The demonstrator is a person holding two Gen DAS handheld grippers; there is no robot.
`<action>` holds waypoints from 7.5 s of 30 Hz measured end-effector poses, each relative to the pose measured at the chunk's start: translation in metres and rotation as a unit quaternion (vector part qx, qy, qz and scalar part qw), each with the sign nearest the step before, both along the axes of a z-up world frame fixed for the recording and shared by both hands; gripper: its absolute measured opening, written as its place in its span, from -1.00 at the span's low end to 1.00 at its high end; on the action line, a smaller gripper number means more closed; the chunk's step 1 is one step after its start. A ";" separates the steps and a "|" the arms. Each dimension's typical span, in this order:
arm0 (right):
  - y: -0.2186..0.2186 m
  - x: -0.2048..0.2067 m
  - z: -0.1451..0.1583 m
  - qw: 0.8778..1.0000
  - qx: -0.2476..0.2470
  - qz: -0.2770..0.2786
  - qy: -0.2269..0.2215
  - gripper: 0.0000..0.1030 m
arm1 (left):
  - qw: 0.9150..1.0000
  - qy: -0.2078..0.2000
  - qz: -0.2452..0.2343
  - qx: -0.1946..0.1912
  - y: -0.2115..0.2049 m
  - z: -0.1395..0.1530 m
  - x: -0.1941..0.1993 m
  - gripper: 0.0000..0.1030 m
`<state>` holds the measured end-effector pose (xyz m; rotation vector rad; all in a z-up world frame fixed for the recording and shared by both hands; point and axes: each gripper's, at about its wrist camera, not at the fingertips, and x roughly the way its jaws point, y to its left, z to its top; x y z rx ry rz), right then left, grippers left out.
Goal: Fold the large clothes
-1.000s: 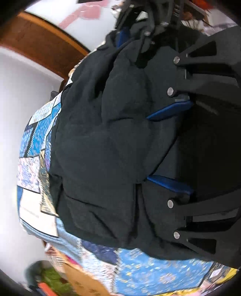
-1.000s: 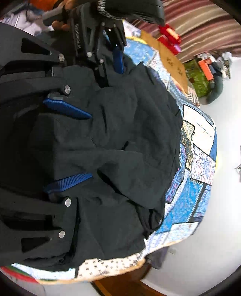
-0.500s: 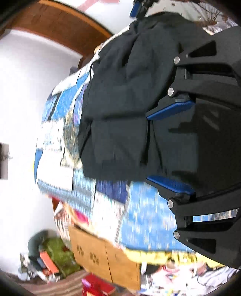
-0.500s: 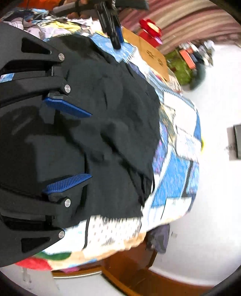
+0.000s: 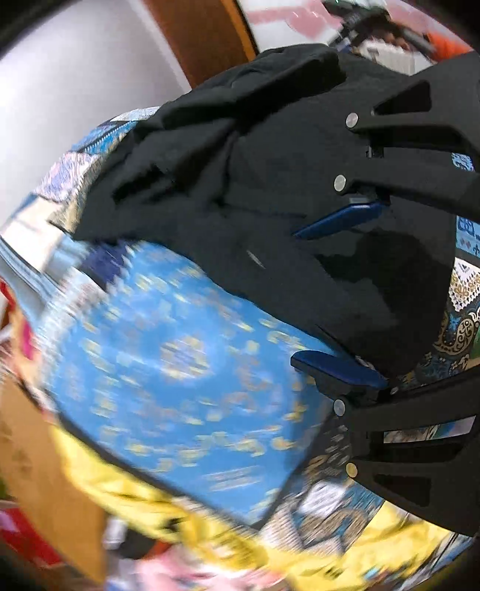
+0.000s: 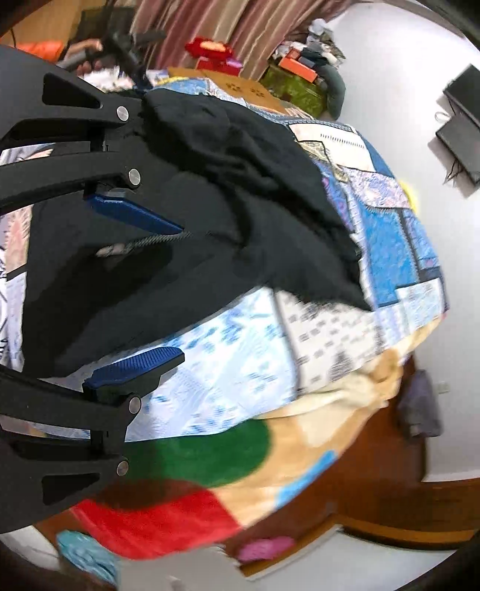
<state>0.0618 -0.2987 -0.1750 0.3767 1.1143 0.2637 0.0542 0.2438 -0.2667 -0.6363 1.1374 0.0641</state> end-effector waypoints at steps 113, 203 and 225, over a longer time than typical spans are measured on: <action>0.100 0.139 0.079 0.977 -0.099 0.123 -0.140 -0.27 | 0.971 -0.032 -0.094 0.216 -0.048 0.084 0.246 -0.37; 0.166 0.120 0.027 0.979 -0.102 0.113 -0.134 0.56 | 0.977 -0.091 0.121 -0.150 -0.040 0.009 0.151 0.43; 0.195 0.119 0.004 0.973 -0.144 0.139 -0.111 0.60 | 0.980 -0.122 0.154 0.016 -0.076 0.029 0.206 -0.27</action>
